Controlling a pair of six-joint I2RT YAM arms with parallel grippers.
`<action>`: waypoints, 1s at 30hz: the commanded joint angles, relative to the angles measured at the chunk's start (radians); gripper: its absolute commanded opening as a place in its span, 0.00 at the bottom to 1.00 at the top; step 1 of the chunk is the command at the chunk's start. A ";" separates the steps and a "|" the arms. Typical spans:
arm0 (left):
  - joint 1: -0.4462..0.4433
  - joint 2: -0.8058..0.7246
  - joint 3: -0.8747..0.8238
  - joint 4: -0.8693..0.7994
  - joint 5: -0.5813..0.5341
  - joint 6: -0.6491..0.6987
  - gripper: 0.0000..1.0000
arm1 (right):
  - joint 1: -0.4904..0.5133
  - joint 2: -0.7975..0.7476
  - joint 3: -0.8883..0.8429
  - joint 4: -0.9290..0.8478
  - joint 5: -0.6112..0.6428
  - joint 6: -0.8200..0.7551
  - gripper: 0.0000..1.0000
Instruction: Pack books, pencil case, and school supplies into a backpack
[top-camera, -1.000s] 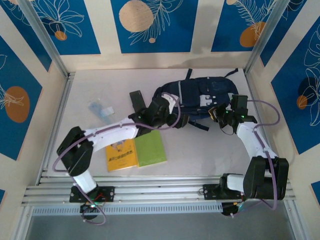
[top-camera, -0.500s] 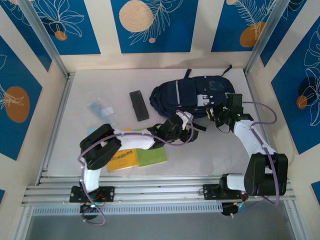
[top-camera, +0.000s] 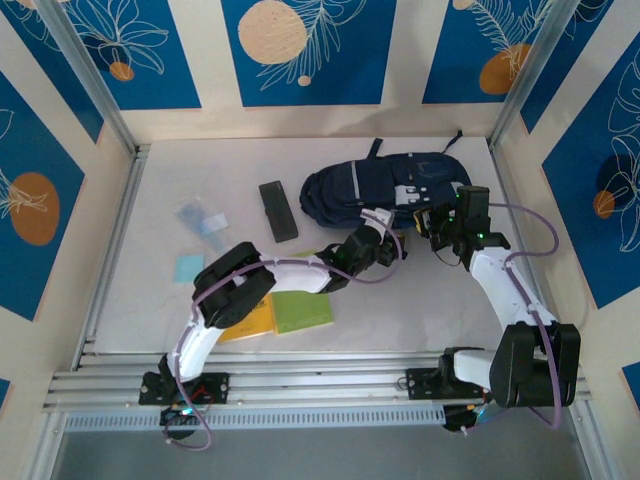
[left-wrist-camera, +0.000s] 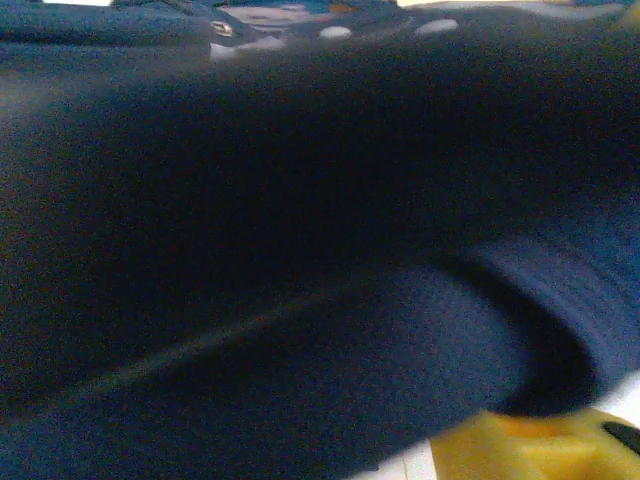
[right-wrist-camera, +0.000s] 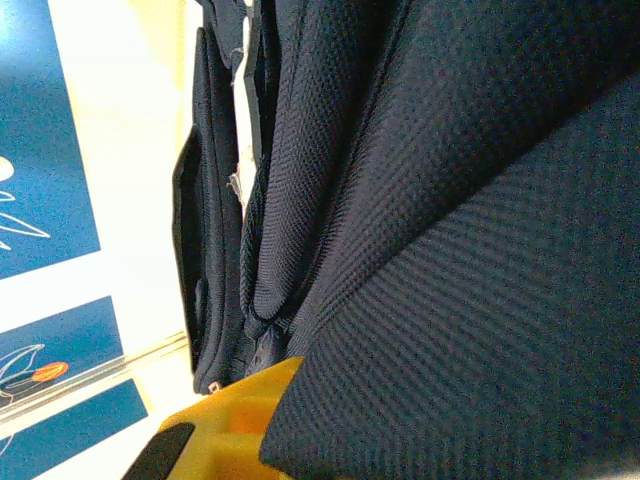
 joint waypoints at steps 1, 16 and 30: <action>0.009 0.013 0.055 0.125 -0.050 0.042 0.36 | 0.004 -0.027 -0.025 0.024 -0.090 0.028 0.00; 0.103 -0.229 -0.244 -0.072 0.410 -0.083 0.00 | -0.109 0.023 0.066 -0.041 -0.063 -0.212 0.00; 0.345 -0.371 -0.260 -0.612 0.484 -0.007 0.00 | -0.235 0.139 0.190 -0.077 -0.129 -0.413 0.00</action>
